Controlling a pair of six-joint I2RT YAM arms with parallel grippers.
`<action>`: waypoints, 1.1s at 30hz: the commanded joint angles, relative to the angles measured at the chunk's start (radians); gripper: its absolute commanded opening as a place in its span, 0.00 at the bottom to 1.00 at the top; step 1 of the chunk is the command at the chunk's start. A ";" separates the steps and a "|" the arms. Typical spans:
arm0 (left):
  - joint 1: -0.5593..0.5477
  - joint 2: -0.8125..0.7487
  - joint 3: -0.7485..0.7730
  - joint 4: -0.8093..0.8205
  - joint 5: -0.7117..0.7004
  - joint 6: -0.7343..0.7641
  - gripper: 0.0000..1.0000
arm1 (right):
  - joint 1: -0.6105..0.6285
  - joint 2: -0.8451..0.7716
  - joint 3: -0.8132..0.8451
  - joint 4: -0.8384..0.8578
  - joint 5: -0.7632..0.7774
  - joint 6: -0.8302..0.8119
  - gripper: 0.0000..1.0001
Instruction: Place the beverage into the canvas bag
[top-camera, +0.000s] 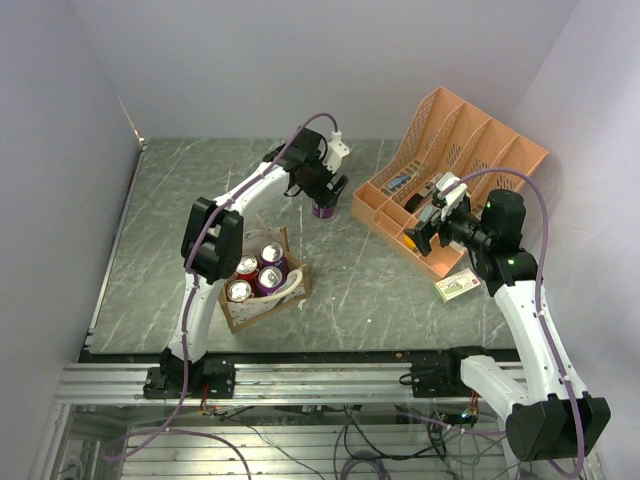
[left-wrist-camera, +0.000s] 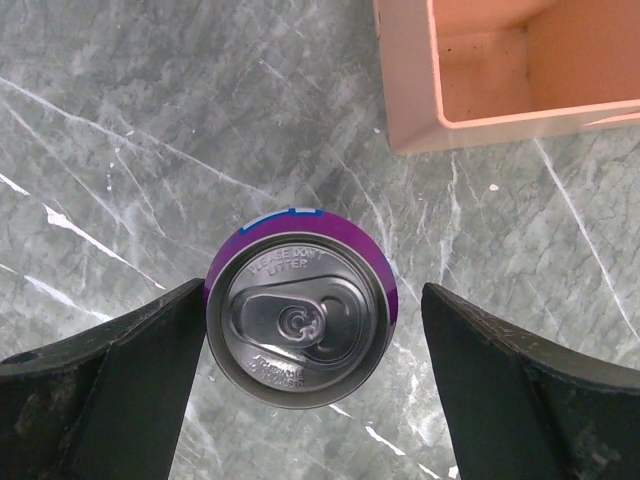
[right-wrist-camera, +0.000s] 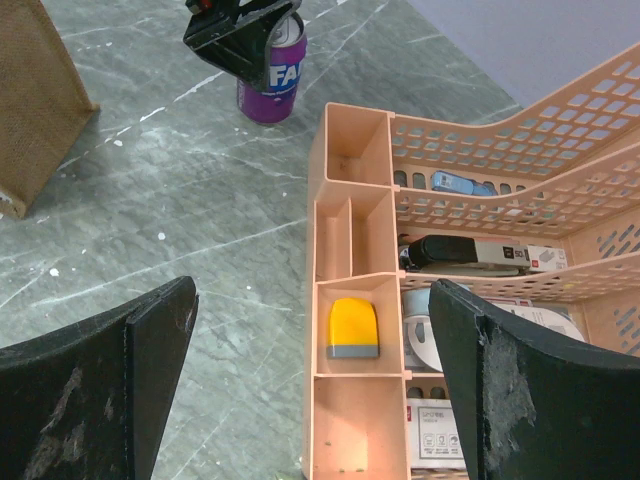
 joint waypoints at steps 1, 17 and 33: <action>-0.013 0.011 0.037 0.062 0.008 -0.007 0.95 | -0.007 0.002 0.003 -0.006 -0.004 -0.009 1.00; -0.014 0.045 0.084 0.026 0.024 0.003 0.66 | -0.008 0.025 0.012 -0.035 -0.016 -0.030 1.00; -0.055 -0.250 0.038 -0.078 0.018 0.059 0.07 | -0.006 0.040 0.009 -0.038 -0.012 -0.039 1.00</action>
